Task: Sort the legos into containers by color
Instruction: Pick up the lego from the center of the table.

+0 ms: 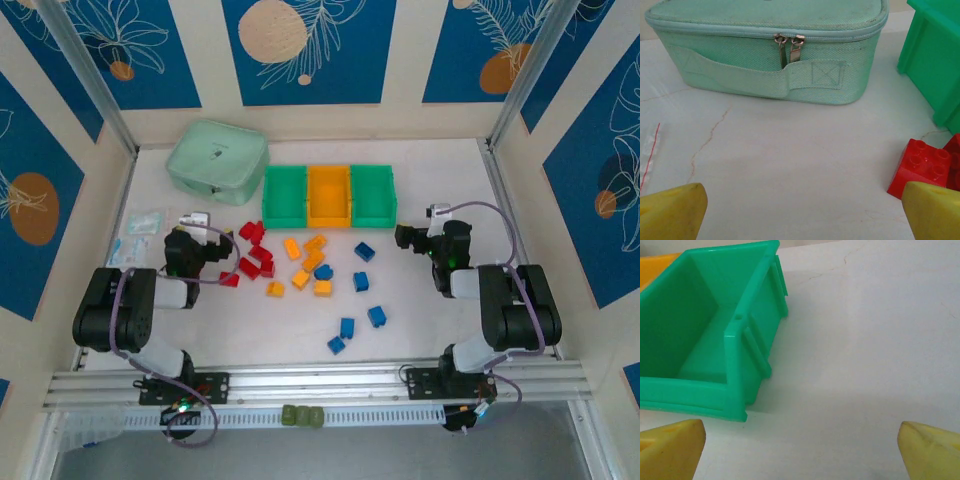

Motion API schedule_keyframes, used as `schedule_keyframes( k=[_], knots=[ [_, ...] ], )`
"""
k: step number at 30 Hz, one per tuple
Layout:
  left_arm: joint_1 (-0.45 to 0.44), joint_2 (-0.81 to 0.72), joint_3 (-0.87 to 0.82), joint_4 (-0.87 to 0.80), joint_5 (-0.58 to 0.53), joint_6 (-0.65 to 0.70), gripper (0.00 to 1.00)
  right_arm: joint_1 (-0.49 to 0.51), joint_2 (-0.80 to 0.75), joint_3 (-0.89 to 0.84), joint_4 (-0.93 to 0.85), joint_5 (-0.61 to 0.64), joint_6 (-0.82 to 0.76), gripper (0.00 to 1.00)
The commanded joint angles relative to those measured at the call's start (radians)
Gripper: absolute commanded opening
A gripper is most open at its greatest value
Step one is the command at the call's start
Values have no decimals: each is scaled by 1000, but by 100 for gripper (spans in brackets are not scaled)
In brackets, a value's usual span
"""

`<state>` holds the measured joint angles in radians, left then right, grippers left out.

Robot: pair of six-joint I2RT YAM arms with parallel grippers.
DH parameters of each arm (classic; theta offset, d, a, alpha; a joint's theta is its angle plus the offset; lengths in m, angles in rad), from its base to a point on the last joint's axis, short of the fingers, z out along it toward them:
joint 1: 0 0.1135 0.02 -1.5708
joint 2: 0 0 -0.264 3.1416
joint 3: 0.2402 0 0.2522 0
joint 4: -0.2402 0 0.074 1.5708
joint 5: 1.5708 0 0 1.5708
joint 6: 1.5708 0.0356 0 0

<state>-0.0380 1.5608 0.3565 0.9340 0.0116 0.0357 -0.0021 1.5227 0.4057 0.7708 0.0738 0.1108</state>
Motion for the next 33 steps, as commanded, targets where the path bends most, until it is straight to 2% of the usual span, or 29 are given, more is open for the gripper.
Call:
schedule_keyframes(
  k=[1,16,33],
  knots=[
    [-9,4,24,-3,13,12,99,-1,-1,18,23,-16,-17,99],
    [-8,4,22,-3,12,11,99,-1,-1,17,22,-15,-17,99],
    [-8,-4,13,12,-38,-10,99,0,-8,16,20,-14,-16,99]
  ],
)
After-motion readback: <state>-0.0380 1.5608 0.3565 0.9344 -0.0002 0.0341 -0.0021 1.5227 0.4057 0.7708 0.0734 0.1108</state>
